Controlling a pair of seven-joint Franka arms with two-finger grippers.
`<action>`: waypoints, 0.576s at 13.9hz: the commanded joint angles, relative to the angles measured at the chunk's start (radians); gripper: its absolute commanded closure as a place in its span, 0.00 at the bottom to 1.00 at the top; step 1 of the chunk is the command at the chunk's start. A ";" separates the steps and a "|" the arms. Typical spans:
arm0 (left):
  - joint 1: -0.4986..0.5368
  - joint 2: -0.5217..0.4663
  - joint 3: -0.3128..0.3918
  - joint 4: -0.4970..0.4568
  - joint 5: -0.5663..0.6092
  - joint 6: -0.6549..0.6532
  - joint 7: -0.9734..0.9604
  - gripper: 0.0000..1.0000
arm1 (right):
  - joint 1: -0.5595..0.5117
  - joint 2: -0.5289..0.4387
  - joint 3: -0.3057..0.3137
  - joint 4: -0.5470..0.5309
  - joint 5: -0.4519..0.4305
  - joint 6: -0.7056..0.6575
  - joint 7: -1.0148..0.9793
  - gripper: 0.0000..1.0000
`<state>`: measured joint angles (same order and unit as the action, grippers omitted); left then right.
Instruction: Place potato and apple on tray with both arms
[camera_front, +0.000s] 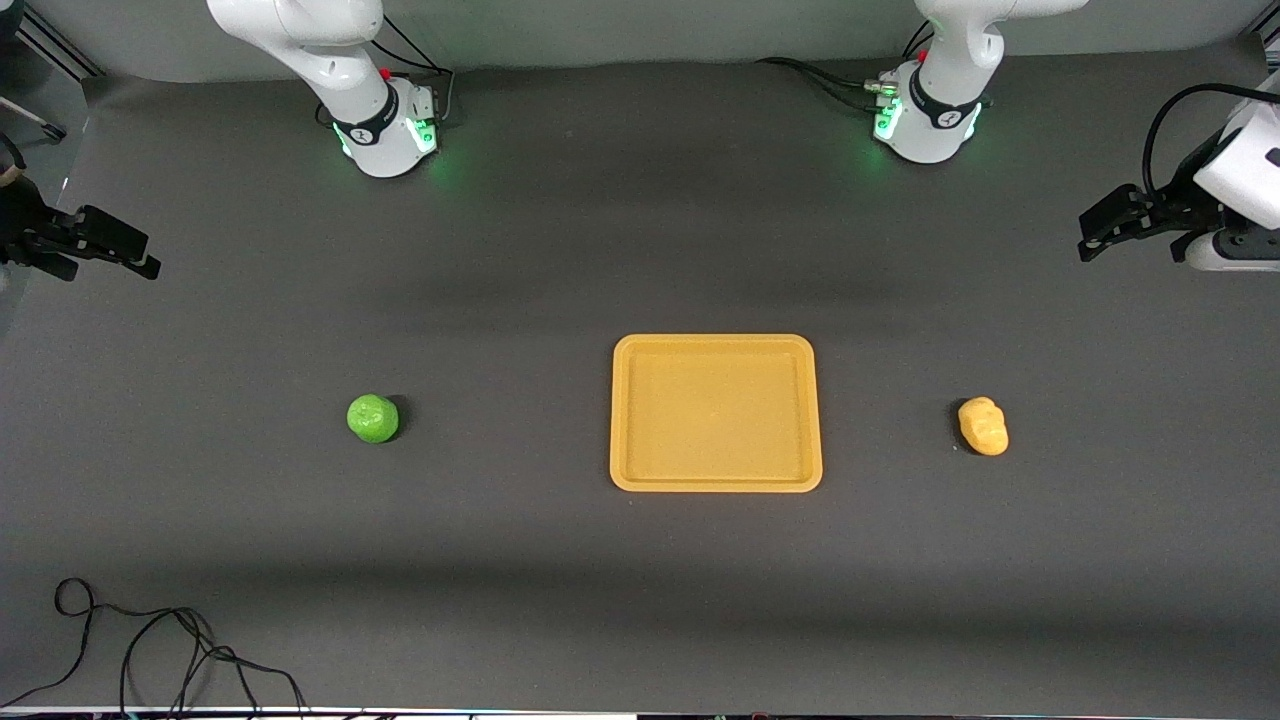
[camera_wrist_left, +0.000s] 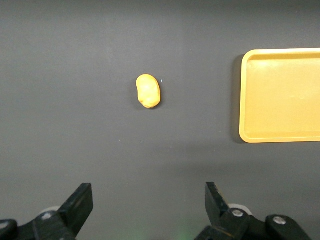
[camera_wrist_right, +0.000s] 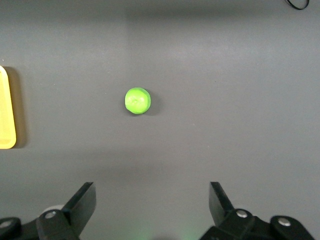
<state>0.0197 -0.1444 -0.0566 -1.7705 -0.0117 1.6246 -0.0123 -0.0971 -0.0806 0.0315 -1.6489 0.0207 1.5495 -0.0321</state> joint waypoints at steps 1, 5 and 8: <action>-0.004 -0.015 0.004 -0.014 -0.007 0.011 0.008 0.00 | -0.013 -0.005 0.018 0.004 -0.022 0.001 -0.026 0.00; -0.004 -0.017 0.004 -0.012 -0.007 0.011 0.008 0.00 | -0.006 0.002 0.010 0.004 -0.011 0.003 -0.029 0.00; -0.004 -0.012 0.004 -0.012 -0.007 0.017 0.006 0.00 | -0.003 0.016 0.002 0.004 -0.011 0.000 -0.054 0.00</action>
<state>0.0197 -0.1444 -0.0567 -1.7707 -0.0117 1.6248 -0.0123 -0.0971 -0.0725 0.0341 -1.6494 0.0203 1.5494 -0.0544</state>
